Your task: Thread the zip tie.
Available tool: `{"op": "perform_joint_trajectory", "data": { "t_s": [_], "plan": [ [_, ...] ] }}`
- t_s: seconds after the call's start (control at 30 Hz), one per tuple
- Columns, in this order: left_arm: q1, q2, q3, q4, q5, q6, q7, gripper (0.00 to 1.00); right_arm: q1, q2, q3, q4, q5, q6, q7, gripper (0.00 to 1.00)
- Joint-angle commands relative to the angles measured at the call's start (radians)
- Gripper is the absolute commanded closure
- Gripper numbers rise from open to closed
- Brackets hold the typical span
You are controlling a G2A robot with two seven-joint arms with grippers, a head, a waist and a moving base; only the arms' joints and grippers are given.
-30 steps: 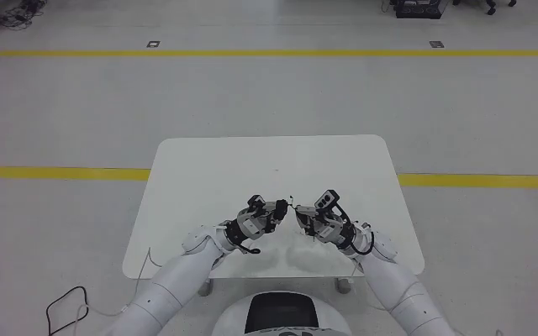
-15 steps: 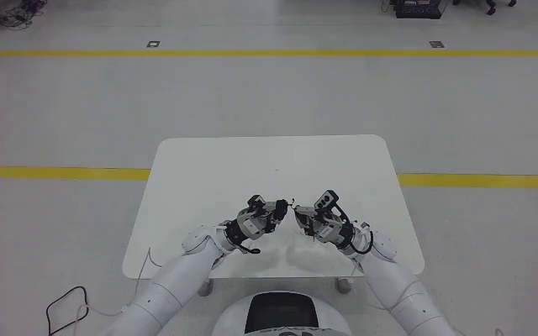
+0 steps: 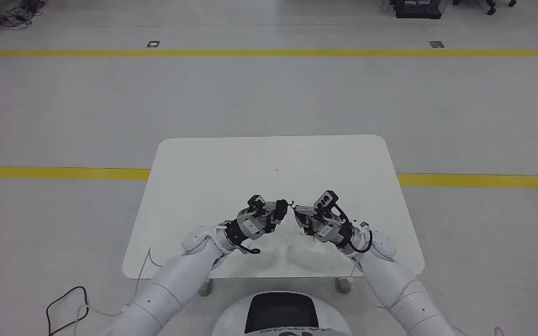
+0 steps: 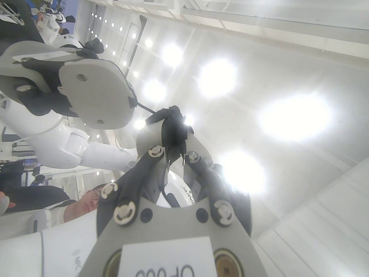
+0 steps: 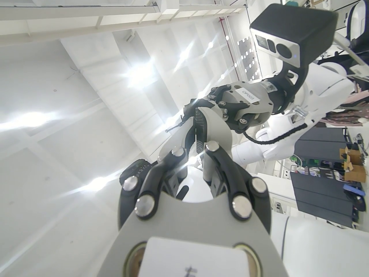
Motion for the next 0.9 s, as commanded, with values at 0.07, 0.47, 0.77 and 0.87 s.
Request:
{"op": "perform_joint_trajectory", "data": {
  "t_s": [0.07,0.47,0.77,0.87],
  "plan": [
    [0.0,0.0,0.0,0.0,0.0,0.0,0.0,1.0,0.003,0.0,-0.002,0.005,-0.001,0.003,-0.001,1.0],
    [0.0,0.0,0.0,0.0,0.0,0.0,0.0,1.0,0.007,-0.001,-0.004,0.014,-0.003,0.007,-0.006,1.0],
    [0.0,0.0,0.0,0.0,0.0,0.0,0.0,1.0,0.008,-0.001,-0.005,0.019,-0.005,0.012,-0.012,1.0],
    [0.0,0.0,0.0,0.0,0.0,0.0,0.0,1.0,0.009,-0.001,-0.005,0.022,-0.006,0.013,-0.013,1.0]
  ]
}}
